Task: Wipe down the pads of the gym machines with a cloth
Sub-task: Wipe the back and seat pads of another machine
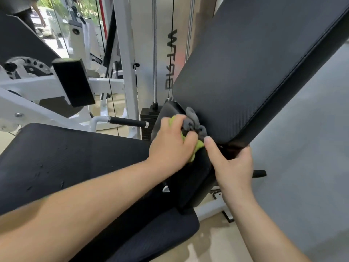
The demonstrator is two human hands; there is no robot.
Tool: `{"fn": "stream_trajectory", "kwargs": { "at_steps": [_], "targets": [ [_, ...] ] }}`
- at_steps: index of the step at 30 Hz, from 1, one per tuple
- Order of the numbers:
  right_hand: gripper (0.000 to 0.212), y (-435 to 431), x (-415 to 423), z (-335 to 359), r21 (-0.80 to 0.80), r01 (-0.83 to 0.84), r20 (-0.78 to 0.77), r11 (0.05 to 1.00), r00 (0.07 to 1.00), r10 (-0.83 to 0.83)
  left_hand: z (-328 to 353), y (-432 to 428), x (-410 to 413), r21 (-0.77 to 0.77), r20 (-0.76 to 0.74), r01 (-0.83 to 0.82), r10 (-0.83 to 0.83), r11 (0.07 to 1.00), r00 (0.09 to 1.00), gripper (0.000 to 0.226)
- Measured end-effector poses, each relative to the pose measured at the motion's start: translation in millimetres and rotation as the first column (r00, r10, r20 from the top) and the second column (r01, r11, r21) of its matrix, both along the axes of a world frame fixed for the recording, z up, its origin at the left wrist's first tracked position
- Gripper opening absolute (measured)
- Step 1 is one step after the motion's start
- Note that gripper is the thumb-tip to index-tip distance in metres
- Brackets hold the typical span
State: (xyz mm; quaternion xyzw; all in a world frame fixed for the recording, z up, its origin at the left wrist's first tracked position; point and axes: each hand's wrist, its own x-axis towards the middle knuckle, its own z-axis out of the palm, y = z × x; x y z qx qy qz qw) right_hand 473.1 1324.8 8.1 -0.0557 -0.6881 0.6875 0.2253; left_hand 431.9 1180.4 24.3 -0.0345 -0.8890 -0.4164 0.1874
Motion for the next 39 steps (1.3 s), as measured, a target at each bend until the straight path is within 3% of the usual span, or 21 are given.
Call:
{"fn": "stream_trajectory", "kwargs": {
  "at_steps": [4,8,12,15,18,20,22,25,31,34,37,39],
  "targets": [
    [0.046,-2.9,-3.2,-0.2,0.002,-0.004,-0.005,1.000,1.000,0.004,12.9,-25.2,-78.7,0.067,0.138,-0.157,0.147,0.985,0.980,0.034],
    [0.044,-7.7,-5.4,-1.3,0.022,0.018,0.007,1.000,1.000,-0.018,12.0,-38.5,-117.6,0.115,0.217,-0.199,0.171,0.973,0.961,0.040],
    [0.044,-8.1,0.0,-1.1,-0.002,0.030,0.009,1.000,1.000,-0.030,1.4,-35.6,-106.5,0.216,0.291,-0.272,0.204,0.938,0.935,0.051],
    [0.043,-9.2,3.6,-0.9,-0.013,0.028,0.022,1.000,0.999,-0.027,-24.2,-13.5,-51.4,0.263,0.364,-0.362,0.255,0.894,0.896,0.049],
    [0.043,-10.9,4.0,-3.8,-0.021,0.029,0.014,0.999,0.999,-0.028,-49.5,16.1,31.4,0.342,0.355,-0.293,0.166,0.893,0.920,0.034],
    [0.041,-10.9,5.2,-4.8,-0.014,0.032,0.020,0.999,0.999,-0.032,-57.3,27.2,70.3,0.359,0.270,-0.169,0.072,0.918,0.960,0.027],
    [0.039,-7.6,8.2,-5.7,0.000,0.006,0.036,1.000,0.999,-0.006,-55.3,25.6,75.8,0.340,0.174,-0.085,0.026,0.937,0.984,0.023],
    [0.043,-0.5,14.9,-11.2,0.046,-0.051,0.051,0.998,0.998,0.048,-43.4,11.5,28.6,0.259,0.131,-0.105,0.073,0.960,0.989,0.028],
    [0.043,4.3,18.3,-18.0,0.059,-0.070,0.112,0.996,0.992,0.063,-30.9,-35.7,-68.1,0.232,0.335,-0.281,0.195,0.931,0.922,0.044],
    [0.039,0.5,17.3,-20.1,0.084,-0.027,0.107,0.996,0.994,0.018,-52.8,-37.4,-51.0,0.280,0.448,-0.391,0.241,0.877,0.861,0.050],
    [0.040,-1.7,18.5,-22.2,0.117,-0.009,0.125,0.993,0.992,-0.006,-73.3,-15.3,-11.6,0.229,0.582,-0.494,0.289,0.839,0.760,0.049],
    [0.041,-1.5,18.0,-22.2,0.123,-0.007,0.128,0.992,0.992,-0.009,-72.8,1.7,17.4,0.290,0.579,-0.533,0.298,0.795,0.759,0.043]
  ]
}}
